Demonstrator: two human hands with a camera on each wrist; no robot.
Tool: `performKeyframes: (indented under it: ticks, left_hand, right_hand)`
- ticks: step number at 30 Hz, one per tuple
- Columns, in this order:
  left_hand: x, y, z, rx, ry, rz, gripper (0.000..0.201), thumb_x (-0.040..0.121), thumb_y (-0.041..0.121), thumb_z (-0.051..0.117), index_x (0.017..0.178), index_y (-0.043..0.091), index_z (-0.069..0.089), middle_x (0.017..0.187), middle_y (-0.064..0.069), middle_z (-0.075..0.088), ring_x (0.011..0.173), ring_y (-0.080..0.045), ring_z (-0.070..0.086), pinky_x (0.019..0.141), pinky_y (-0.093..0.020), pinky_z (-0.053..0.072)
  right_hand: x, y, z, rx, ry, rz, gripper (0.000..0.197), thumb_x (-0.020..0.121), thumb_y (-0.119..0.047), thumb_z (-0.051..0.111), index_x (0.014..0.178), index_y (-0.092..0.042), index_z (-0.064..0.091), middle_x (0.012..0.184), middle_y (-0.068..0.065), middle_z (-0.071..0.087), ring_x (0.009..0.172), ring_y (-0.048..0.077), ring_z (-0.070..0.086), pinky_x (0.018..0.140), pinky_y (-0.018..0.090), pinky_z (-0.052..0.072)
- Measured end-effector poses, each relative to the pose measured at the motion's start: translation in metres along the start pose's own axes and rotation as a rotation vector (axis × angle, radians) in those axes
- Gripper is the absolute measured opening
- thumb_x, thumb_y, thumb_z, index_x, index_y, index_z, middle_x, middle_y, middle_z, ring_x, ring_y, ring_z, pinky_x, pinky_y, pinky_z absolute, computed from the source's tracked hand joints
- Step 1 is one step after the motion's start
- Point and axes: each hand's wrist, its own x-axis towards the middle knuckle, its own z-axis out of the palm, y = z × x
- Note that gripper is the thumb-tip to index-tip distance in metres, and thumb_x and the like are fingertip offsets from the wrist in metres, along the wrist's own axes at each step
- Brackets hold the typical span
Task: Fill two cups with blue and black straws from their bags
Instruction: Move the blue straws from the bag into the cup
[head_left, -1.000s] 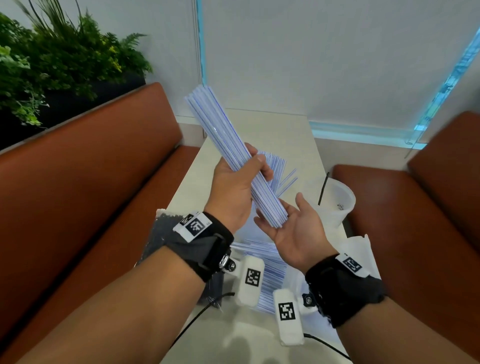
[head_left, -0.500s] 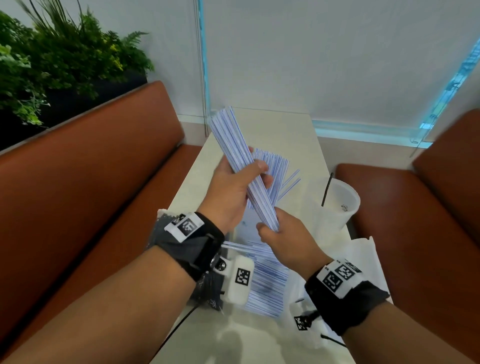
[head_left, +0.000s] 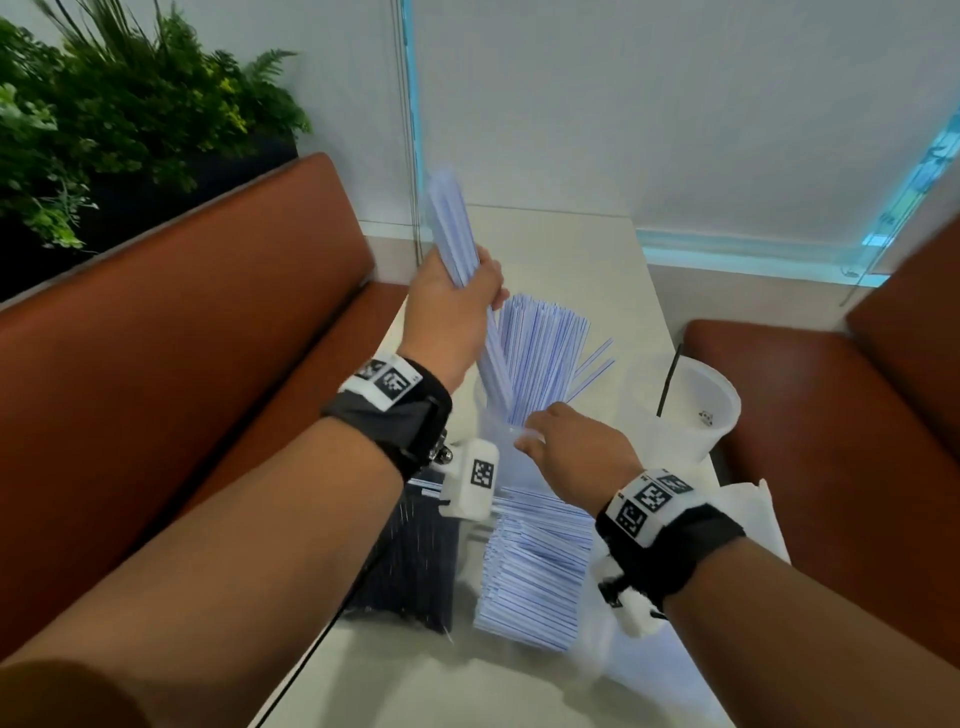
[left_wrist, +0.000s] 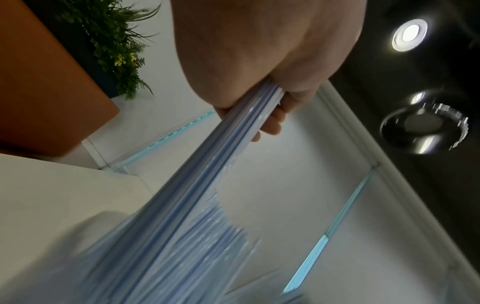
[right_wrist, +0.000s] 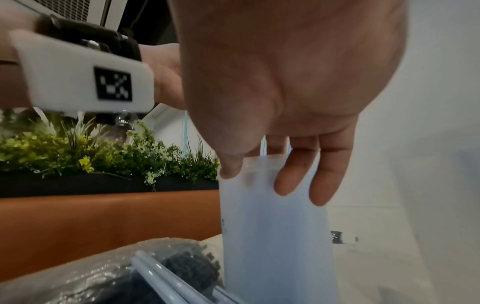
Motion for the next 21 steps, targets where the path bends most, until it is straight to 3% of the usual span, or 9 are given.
performKeyframes:
  ticks: [3,8,12,13,15,16,17,19,21]
  left_hand:
    - [-0.002,-0.036,-0.009,0.284,-0.023,-0.049,0.007,0.088,0.017,0.064,0.086,0.01,0.062,0.076,-0.008,0.068,0.067,-0.016,0.063,0.068,-0.032,0.052]
    - [-0.004,-0.07,-0.012,0.549,-0.131,-0.106,0.022,0.087,0.022,0.067,0.068,0.018,0.057,0.063,0.004,0.06,0.053,-0.01,0.055,0.053,-0.025,0.042]
    - [-0.001,-0.084,-0.004,0.728,-0.258,-0.139,0.017,0.085,0.026,0.072,0.082,0.01,0.069,0.09,-0.011,0.069,0.08,-0.024,0.068,0.07,-0.035,0.057]
    - [-0.002,-0.089,-0.003,0.73,-0.308,-0.159,0.014,0.086,0.025,0.073,0.084,0.012,0.069,0.088,-0.009,0.07,0.08,-0.018,0.07,0.07,-0.03,0.057]
    - [-0.005,-0.091,-0.002,0.711,-0.389,-0.192,0.015,0.086,0.022,0.077,0.08,0.019,0.063,0.078,0.0,0.067,0.068,0.001,0.067,0.056,-0.011,0.05]
    - [-0.005,-0.092,-0.002,0.706,-0.423,-0.211,0.016,0.086,0.022,0.078,0.082,0.02,0.063,0.079,0.002,0.067,0.068,0.002,0.067,0.055,-0.008,0.048]
    - [-0.004,-0.091,-0.003,0.705,-0.473,-0.221,0.015,0.085,0.024,0.079,0.091,0.019,0.066,0.086,0.001,0.07,0.076,-0.002,0.069,0.064,-0.011,0.053]
    - [-0.002,-0.09,-0.007,0.676,-0.561,-0.209,0.036,0.084,0.029,0.081,0.115,0.019,0.067,0.108,0.002,0.073,0.099,-0.012,0.069,0.089,-0.031,0.057]
    - [-0.006,-0.086,-0.015,0.616,-0.527,-0.216,0.052,0.077,0.039,0.085,0.121,0.031,0.058,0.114,0.017,0.067,0.109,-0.006,0.063,0.095,-0.033,0.052]
  right_hand:
    - [0.006,0.001,0.008,-0.028,-0.013,-0.04,0.028,0.107,-0.047,0.03,0.09,-0.026,0.039,0.09,-0.004,0.045,0.073,0.023,0.053,0.061,0.035,0.039]
    - [0.006,0.007,0.02,-0.018,0.048,-0.09,0.023,0.108,-0.041,0.033,0.098,-0.023,0.043,0.091,-0.005,0.038,0.076,0.027,0.054,0.064,0.041,0.047]
    - [0.006,0.006,0.022,-0.019,0.063,-0.081,0.023,0.108,-0.041,0.035,0.102,-0.022,0.046,0.092,-0.005,0.039,0.078,0.027,0.055,0.064,0.041,0.049]
    - [0.006,0.006,0.022,-0.027,0.069,-0.082,0.024,0.108,-0.041,0.035,0.105,-0.021,0.047,0.093,-0.005,0.039,0.078,0.027,0.054,0.063,0.041,0.048]
    - [0.005,0.006,0.023,-0.039,0.084,-0.082,0.026,0.108,-0.043,0.033,0.108,-0.021,0.048,0.095,-0.004,0.04,0.075,0.024,0.048,0.06,0.037,0.041]
    - [0.005,0.006,0.024,-0.044,0.088,-0.081,0.026,0.108,-0.043,0.033,0.109,-0.021,0.048,0.096,-0.003,0.042,0.074,0.022,0.045,0.06,0.036,0.039]
    - [0.004,0.006,0.024,-0.048,0.092,-0.082,0.026,0.108,-0.042,0.034,0.111,-0.021,0.048,0.099,-0.002,0.044,0.075,0.022,0.045,0.06,0.036,0.038]
    - [0.005,0.007,0.025,-0.043,0.097,-0.086,0.024,0.107,-0.041,0.037,0.114,-0.021,0.048,0.104,0.0,0.048,0.078,0.024,0.049,0.061,0.036,0.039]
    - [0.006,0.007,0.024,-0.035,0.095,-0.097,0.022,0.107,-0.038,0.04,0.115,-0.02,0.048,0.106,0.001,0.05,0.083,0.027,0.056,0.063,0.037,0.042]
